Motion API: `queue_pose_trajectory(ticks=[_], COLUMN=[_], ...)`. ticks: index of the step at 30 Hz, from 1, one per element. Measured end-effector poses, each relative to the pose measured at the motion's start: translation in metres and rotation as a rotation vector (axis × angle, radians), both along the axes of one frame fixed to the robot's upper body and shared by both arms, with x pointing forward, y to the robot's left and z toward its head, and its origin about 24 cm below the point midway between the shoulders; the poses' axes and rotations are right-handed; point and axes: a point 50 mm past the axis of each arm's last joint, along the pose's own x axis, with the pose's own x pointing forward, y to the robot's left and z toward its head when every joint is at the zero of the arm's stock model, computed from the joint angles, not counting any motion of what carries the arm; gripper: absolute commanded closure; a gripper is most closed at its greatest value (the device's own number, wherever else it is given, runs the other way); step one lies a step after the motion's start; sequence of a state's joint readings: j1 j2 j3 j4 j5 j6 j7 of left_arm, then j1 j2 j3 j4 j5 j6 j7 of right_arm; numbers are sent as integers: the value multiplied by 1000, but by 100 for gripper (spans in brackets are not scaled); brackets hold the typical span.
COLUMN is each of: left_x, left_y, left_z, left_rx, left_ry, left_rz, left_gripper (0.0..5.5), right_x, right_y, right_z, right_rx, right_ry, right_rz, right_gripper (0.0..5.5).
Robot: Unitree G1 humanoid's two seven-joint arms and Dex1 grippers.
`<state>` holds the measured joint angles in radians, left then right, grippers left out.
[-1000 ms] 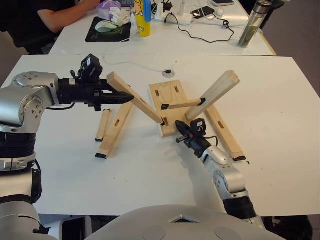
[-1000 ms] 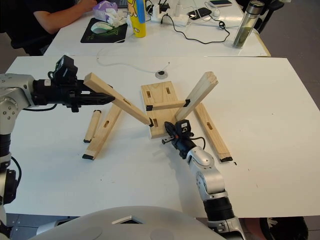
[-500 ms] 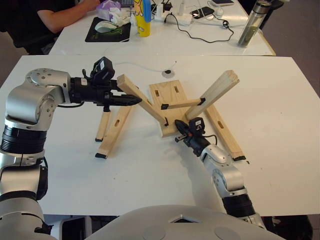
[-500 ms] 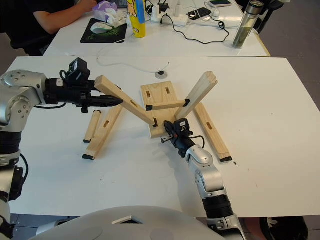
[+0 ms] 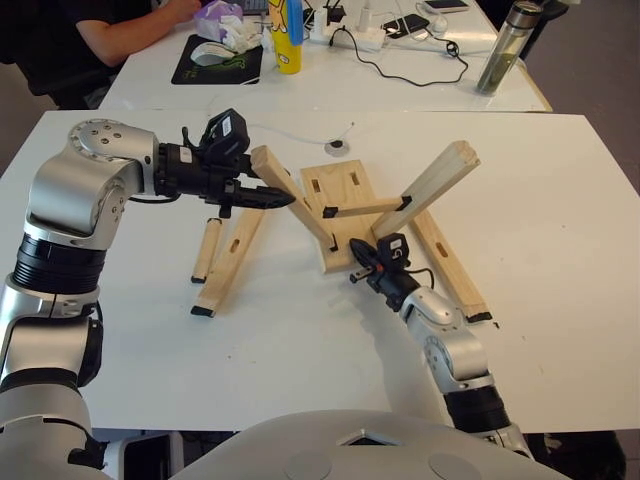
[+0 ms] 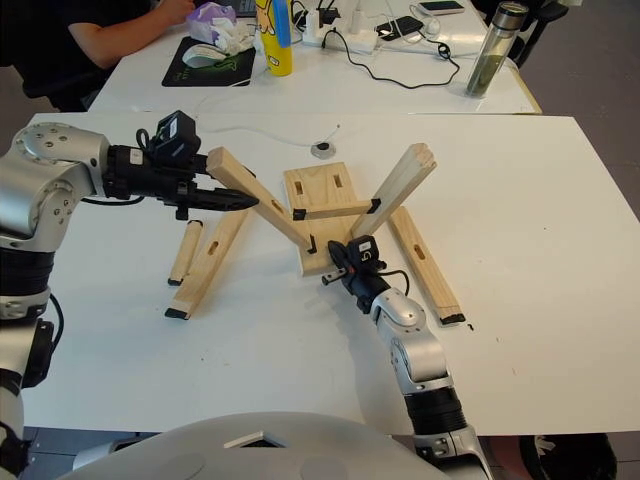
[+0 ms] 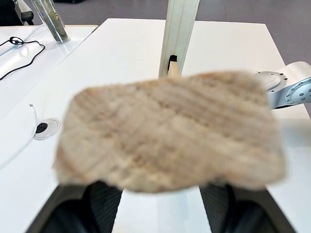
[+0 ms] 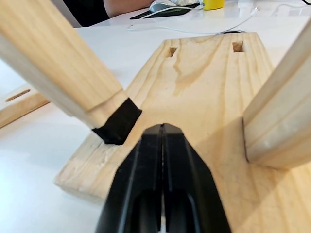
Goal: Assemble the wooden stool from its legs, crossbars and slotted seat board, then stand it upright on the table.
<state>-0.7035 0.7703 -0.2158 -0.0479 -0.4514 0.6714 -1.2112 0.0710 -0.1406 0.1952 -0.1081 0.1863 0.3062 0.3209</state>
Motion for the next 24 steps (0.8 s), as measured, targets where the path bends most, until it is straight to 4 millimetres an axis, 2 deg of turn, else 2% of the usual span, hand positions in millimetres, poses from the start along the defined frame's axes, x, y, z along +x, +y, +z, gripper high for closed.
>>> queue_pose_trajectory(ticks=[17, 24], left_x=[-8, -4], left_y=[-25, -31], left_z=[-1, -3], left_rx=[45, 33], left_ry=[-68, -61], left_rz=[-35, -40], left_gripper=[343, 343], right_x=[0, 0], right_y=[0, 0], right_z=[-1, -1], right_rx=[-28, -31], right_ry=[5, 10], right_rz=[-5, -4], right_gripper=[550, 550])
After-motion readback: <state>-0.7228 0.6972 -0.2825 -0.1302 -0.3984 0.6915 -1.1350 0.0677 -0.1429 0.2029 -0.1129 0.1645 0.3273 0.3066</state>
